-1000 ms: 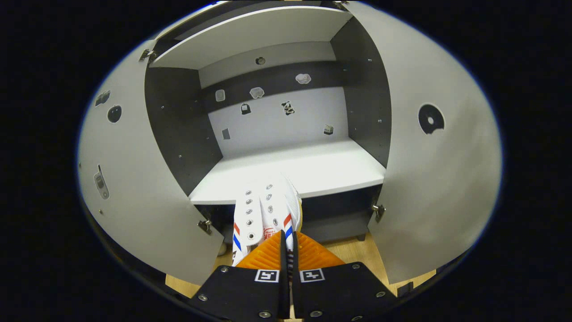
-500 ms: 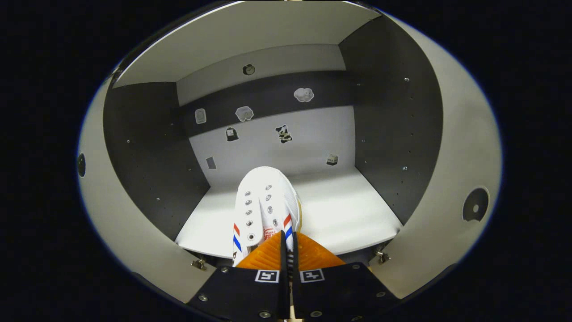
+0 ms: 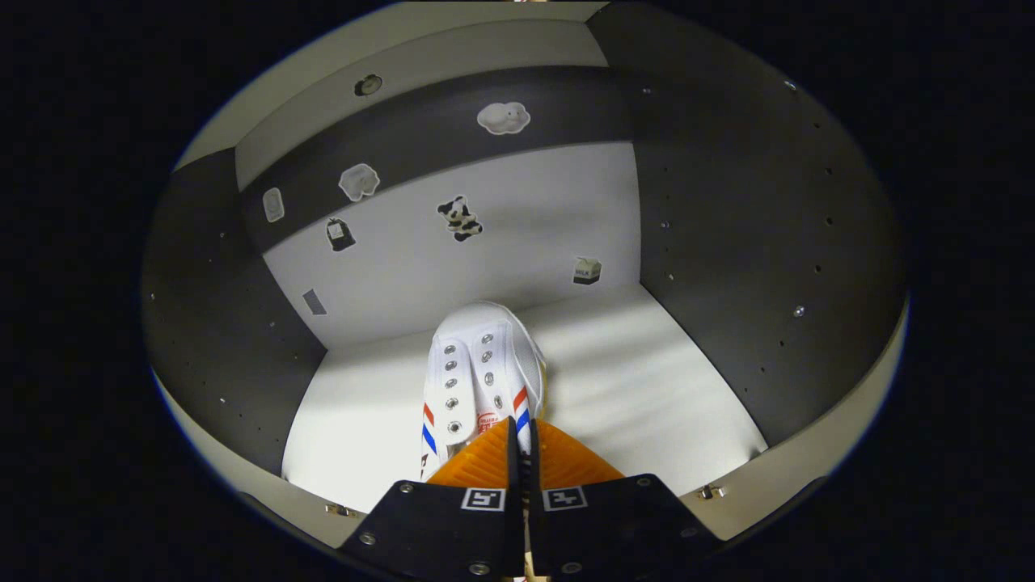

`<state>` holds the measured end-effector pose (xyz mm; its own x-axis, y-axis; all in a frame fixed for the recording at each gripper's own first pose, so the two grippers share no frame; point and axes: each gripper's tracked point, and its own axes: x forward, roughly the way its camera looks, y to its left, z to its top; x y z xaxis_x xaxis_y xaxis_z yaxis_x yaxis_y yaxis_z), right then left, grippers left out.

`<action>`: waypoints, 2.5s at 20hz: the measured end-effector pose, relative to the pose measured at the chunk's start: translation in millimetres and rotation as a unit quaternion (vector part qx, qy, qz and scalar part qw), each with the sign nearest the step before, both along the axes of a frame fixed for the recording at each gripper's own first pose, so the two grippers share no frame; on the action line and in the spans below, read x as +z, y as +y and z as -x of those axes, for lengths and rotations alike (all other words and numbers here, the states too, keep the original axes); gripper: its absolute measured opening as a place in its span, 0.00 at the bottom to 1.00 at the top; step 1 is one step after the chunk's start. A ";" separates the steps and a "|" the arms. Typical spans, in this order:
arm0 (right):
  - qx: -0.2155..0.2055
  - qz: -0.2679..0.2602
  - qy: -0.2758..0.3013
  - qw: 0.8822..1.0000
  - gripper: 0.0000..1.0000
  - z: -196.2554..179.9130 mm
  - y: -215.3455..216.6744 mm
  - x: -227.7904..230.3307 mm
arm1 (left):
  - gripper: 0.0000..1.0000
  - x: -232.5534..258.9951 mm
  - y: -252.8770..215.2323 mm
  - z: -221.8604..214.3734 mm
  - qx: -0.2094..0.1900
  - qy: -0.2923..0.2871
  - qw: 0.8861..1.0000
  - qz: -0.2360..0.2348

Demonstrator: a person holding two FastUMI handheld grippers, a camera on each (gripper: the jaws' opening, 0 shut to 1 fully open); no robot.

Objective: Grab one shoe with the right hand and put it into the shoe cabinet, grab the other shoe with the left hand and put it into the shoe cabinet; then close the right door with the right hand and the left door with the left hand.

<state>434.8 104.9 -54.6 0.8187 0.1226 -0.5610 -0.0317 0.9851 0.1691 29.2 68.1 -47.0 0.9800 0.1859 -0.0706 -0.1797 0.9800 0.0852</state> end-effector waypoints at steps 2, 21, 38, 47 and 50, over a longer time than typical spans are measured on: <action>0.001 0.008 0.005 1.000 0.02 -4.0 0.3 -6.9 | 0.97 -1.8 -0.6 0.1 0.000 0.004 1.000 0.001; 0.061 0.026 -0.194 0.979 0.80 154.2 -19.0 94.5 | 0.94 -34.8 -50.2 8.6 -0.038 0.022 0.999 0.024; 0.037 0.079 -0.261 0.961 0.93 305.7 -93.6 56.4 | 0.98 -255.3 -88.4 -31.1 -0.065 0.219 0.968 0.101; 0.000 0.088 -0.256 0.963 0.92 335.9 -126.3 41.6 | 0.98 -365.5 -100.7 -39.0 -0.082 0.328 0.939 0.069; -0.002 0.084 -0.241 0.967 0.93 339.2 -130.4 29.4 | 0.98 -395.5 -105.9 -36.9 -0.088 0.358 0.928 0.058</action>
<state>95.6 -25.5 -25.2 0.9903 0.0598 -0.1254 -0.0636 0.9976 -0.0267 66.1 -37.8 -442.6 0.6882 -0.0221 -0.7252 0.0459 0.9989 0.0130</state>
